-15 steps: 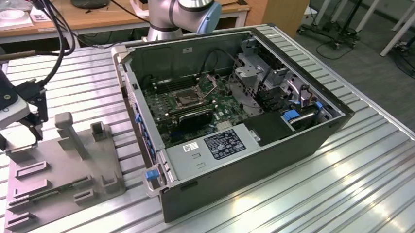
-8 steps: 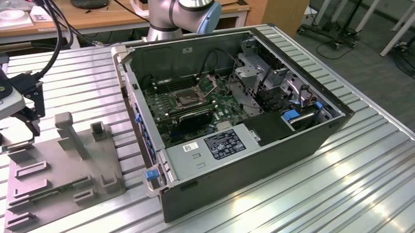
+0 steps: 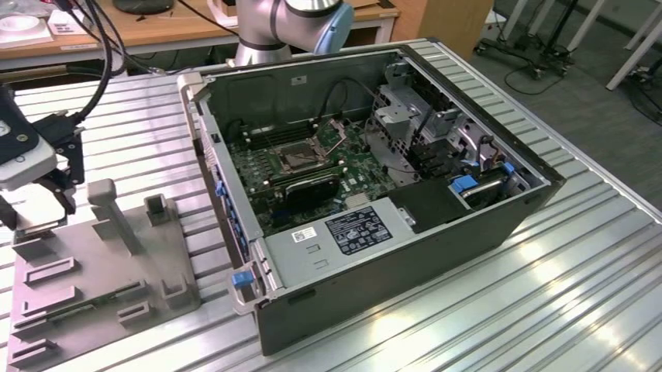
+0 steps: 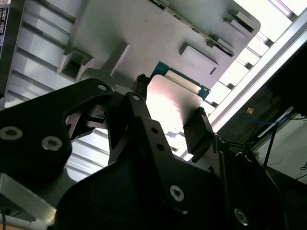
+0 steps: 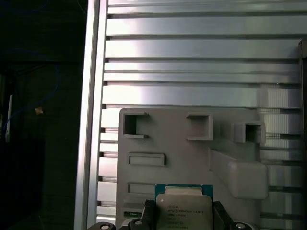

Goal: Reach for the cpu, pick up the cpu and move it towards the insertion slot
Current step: 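Pick up the cpu and move it towards the insertion slot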

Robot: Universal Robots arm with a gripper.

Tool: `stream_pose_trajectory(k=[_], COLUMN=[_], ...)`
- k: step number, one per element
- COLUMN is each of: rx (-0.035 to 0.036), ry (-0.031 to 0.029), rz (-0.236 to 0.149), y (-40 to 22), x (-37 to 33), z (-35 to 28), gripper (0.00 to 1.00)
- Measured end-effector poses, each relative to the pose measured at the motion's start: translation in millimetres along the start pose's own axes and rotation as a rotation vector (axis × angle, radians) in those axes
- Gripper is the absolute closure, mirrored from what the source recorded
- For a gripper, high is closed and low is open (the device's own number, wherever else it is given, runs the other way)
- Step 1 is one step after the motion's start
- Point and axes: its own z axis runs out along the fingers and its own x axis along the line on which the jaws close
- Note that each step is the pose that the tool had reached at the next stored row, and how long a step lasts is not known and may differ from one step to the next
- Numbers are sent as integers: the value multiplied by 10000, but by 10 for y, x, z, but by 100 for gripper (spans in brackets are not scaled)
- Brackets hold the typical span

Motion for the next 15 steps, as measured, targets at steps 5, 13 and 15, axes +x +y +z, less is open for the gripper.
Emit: stream_pose_trajectory(k=[5, 13, 15], rx=[0, 1, 1], ry=[0, 0, 1], rz=[1, 1, 0], y=[-1, 1, 1], x=[-69, -83, -85], z=[0, -47, -76], gripper=[46, 46, 46])
